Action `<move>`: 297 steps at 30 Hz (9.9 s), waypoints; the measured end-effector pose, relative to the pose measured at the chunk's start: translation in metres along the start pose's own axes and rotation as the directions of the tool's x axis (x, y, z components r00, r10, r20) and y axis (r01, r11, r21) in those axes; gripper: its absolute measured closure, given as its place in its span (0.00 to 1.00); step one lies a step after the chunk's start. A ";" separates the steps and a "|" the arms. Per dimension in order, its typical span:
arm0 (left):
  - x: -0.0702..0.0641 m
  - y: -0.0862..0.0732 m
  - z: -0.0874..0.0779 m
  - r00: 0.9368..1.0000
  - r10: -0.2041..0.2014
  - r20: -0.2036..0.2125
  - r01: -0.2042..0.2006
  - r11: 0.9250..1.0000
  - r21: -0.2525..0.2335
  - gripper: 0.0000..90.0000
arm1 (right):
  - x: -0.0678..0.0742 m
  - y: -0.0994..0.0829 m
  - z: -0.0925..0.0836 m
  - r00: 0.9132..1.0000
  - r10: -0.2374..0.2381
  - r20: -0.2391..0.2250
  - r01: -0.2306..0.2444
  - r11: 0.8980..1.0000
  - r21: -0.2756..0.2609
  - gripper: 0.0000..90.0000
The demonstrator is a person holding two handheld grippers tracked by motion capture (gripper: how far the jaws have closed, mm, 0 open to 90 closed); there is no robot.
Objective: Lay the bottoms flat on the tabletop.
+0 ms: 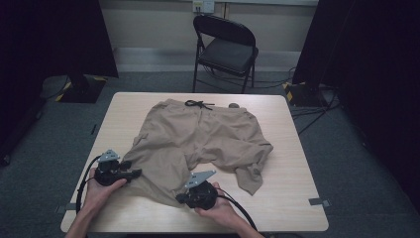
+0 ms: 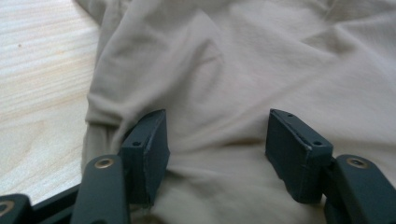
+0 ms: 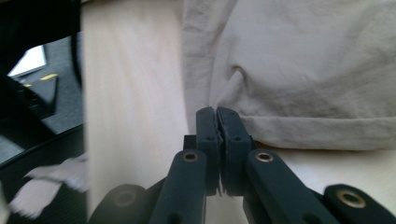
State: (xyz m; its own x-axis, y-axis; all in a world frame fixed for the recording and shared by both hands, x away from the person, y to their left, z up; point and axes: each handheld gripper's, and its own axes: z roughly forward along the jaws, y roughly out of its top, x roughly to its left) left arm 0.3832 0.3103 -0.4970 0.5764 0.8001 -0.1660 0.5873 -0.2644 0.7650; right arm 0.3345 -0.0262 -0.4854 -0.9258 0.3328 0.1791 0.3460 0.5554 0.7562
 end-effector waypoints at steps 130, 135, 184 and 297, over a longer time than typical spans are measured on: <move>-0.064 -0.037 -0.025 0.976 0.202 0.076 -0.205 0.978 0.032 0.48 | -0.049 -0.012 -0.018 0.973 0.081 0.217 -0.080 0.997 -0.012 0.50; -0.063 -0.035 -0.026 0.983 0.150 0.104 -0.155 0.987 0.038 0.45 | -0.034 -0.017 -0.014 0.971 0.022 0.239 -0.027 0.999 0.021 0.42; -0.039 0.001 0.017 0.990 0.135 0.034 -0.135 0.991 0.013 0.45 | -0.124 -0.080 -0.123 0.811 0.274 0.518 -0.265 0.960 -0.092 0.37; -0.040 0.001 0.017 0.991 0.131 0.041 -0.131 0.991 0.013 0.42 | -0.073 0.023 0.030 0.949 0.158 0.272 -0.138 0.986 -0.090 0.80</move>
State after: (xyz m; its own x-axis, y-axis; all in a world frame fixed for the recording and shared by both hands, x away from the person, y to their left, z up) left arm 0.3704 0.2689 -0.5003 0.6708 0.7362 -0.0896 0.5136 -0.3740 0.7722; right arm 0.4148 -0.0148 -0.4995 -0.7828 0.6110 0.1180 0.4552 0.4330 0.7780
